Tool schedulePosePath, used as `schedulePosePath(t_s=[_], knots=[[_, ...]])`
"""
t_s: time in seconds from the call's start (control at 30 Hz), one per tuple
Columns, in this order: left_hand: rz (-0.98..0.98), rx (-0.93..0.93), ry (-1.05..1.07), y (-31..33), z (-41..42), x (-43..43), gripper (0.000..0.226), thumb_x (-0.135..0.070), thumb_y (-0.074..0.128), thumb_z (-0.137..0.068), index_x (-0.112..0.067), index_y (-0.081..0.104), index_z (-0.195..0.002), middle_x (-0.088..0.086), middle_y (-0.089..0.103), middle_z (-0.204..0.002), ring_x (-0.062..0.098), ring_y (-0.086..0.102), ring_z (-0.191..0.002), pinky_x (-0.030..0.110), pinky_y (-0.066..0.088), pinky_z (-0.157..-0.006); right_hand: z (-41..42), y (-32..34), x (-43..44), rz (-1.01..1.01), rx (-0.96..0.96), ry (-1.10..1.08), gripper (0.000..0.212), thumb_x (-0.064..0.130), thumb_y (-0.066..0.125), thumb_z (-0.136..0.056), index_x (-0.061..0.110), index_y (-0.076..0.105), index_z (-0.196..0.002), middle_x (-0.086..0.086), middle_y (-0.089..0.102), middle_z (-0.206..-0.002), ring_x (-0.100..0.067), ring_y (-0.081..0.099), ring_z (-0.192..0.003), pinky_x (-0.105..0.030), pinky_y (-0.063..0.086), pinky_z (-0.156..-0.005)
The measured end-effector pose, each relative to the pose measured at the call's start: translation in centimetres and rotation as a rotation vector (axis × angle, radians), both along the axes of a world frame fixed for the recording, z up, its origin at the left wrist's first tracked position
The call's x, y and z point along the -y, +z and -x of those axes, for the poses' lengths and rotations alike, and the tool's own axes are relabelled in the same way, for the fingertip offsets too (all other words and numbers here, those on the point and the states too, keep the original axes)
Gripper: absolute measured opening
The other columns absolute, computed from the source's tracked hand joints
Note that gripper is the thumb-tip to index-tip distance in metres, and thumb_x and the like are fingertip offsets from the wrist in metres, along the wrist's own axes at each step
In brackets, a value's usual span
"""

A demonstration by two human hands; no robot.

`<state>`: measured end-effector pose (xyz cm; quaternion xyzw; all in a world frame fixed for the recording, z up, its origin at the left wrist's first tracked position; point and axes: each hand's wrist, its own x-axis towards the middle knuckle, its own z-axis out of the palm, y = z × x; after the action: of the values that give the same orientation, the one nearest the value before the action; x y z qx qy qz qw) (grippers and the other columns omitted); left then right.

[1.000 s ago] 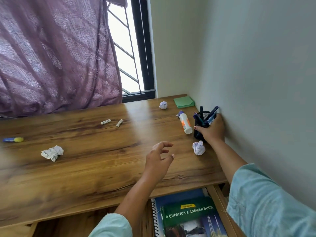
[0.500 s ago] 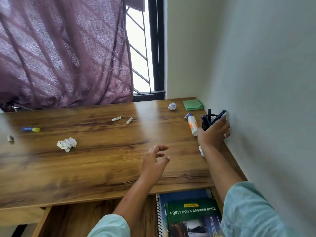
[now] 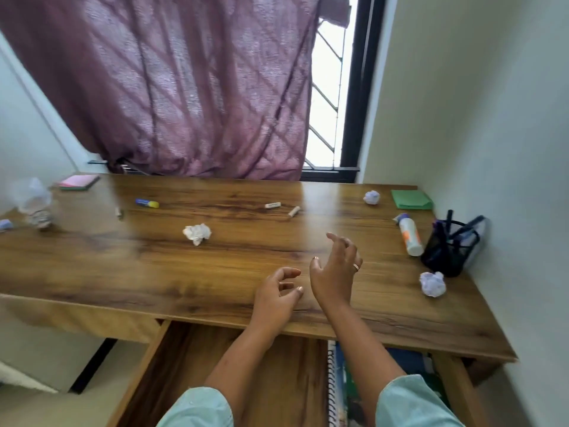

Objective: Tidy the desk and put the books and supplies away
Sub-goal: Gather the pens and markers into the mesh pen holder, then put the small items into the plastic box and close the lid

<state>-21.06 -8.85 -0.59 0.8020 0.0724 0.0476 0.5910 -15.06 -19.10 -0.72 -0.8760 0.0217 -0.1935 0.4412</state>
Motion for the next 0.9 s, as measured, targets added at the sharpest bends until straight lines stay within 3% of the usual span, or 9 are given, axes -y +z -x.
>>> schedulePosePath(t_s=[0.13, 0.3, 0.5, 0.67, 0.77, 0.9], knots=[[0.009, -0.002, 0.112, 0.4, 1.7, -5.0, 0.025, -0.012, 0.066, -0.086, -0.03, 0.061, -0.103, -0.009, 0.064, -0.109, 0.006, 0.06, -0.098, 0.02, 0.052, -0.08, 0.9, 0.5, -4.9, -0.035, -0.087, 0.118, 0.046, 0.008, 0.056, -0.087, 0.023, 0.046, -0.129, -0.001, 0.038, -0.135, -0.025, 0.027, -0.13, -0.021, 0.024, -0.089], [0.062, 0.021, 0.255, 1.1, 4.6, -12.4, 0.026, -0.01, 0.064, -0.087, -0.029, 0.062, -0.105, -0.007, 0.065, -0.105, 0.006, 0.061, -0.096, 0.011, 0.047, -0.068, 3.0, 1.0, -13.1, -0.027, -0.115, 0.298, 0.043, 0.009, 0.058, -0.085, 0.024, 0.052, -0.125, 0.0, 0.039, -0.133, -0.022, 0.03, -0.127, -0.024, 0.03, -0.092], [0.187, 0.045, 0.391, 0.9, 9.1, -24.1, 0.029, -0.002, 0.062, -0.086, -0.021, 0.062, -0.108, 0.0, 0.066, -0.109, 0.011, 0.063, -0.1, 0.023, 0.054, -0.082, 6.8, 0.8, -25.4, 0.01, -0.13, 0.505, 0.038, 0.011, 0.057, -0.084, 0.024, 0.054, -0.12, -0.002, 0.042, -0.131, -0.023, 0.036, -0.122, -0.026, 0.032, -0.094], [0.155, 0.05, 0.458, 1.7, 14.1, -37.4, 0.03, 0.002, 0.06, -0.085, -0.026, 0.064, -0.094, 0.0, 0.069, -0.091, 0.012, 0.063, -0.083, 0.02, 0.05, -0.071, 10.8, -0.2, -38.1, -0.085, -0.118, 0.586, 0.036, 0.006, 0.063, -0.081, 0.017, 0.058, -0.115, -0.005, 0.049, -0.123, -0.021, 0.043, -0.119, -0.024, 0.03, -0.096], [0.111, 0.058, 0.544, 2.7, 16.9, -45.8, 0.026, -0.001, 0.062, -0.086, -0.026, 0.063, -0.092, 0.001, 0.067, -0.088, 0.013, 0.061, -0.079, 0.016, 0.049, -0.064, 13.2, -0.6, -45.8, -0.129, -0.136, 0.629, 0.033, 0.004, 0.063, -0.079, 0.019, 0.06, -0.11, 0.0, 0.049, -0.113, -0.023, 0.047, -0.114, -0.033, 0.038, -0.099], [0.082, 0.039, 0.656, 3.0, 19.5, -54.0, 0.026, -0.004, 0.061, -0.088, -0.028, 0.062, -0.096, -0.004, 0.067, -0.098, 0.015, 0.063, -0.089, 0.026, 0.052, -0.076, 15.9, -0.4, -53.3, -0.159, -0.117, 0.696, 0.035, 0.004, 0.061, -0.081, 0.03, 0.057, -0.104, 0.006, 0.047, -0.107, -0.018, 0.048, -0.109, -0.039, 0.045, -0.094]])
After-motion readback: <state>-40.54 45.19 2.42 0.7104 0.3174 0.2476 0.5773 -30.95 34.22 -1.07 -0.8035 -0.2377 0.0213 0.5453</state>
